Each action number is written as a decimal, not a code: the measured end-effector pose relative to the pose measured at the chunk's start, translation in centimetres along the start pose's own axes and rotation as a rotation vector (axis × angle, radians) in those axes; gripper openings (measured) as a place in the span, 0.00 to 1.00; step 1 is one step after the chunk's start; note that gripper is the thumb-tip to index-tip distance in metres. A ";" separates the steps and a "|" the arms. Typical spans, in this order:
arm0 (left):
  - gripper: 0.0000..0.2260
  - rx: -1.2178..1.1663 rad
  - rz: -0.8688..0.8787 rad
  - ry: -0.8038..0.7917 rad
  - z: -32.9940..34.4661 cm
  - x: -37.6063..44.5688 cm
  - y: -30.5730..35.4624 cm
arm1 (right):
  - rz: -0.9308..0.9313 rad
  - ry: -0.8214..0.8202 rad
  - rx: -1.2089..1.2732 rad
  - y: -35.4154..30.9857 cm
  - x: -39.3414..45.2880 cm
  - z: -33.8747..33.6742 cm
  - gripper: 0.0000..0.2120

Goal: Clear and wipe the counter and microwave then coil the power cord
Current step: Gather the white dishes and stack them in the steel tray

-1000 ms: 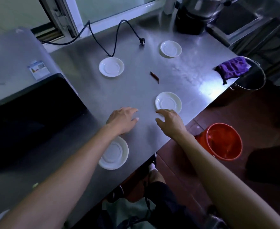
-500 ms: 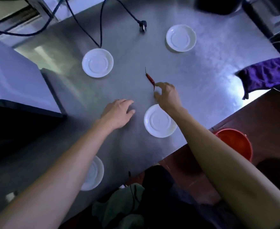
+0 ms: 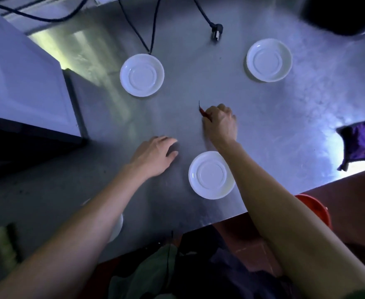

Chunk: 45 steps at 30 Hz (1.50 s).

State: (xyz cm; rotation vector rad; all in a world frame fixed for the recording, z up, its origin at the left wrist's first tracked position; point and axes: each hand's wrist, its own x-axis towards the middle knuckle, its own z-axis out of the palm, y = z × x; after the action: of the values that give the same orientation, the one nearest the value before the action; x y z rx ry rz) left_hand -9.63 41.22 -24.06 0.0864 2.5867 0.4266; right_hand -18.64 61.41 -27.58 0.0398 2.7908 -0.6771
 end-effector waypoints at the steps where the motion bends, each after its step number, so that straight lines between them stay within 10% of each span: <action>1: 0.18 -0.009 -0.006 0.004 0.2 -0.1 -0.2 | -0.022 -0.002 -0.016 -0.3 0.0 0.3 0.10; 17: 0.17 -0.133 -0.144 0.197 1.5 -11.4 -6.0 | -0.308 -0.065 0.088 -8.6 -9.0 4.0 0.08; 45: 0.18 -0.292 -0.620 0.620 11.1 -56.6 -22.0 | -1.071 -0.190 0.194 -31.7 -46.0 13.9 0.07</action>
State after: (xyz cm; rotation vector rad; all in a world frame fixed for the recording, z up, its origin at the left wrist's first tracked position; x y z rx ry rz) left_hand 45.40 15.52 -13.04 -1.0703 2.8894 0.6541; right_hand 26.39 28.50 -13.10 -1.4552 2.3700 -1.0680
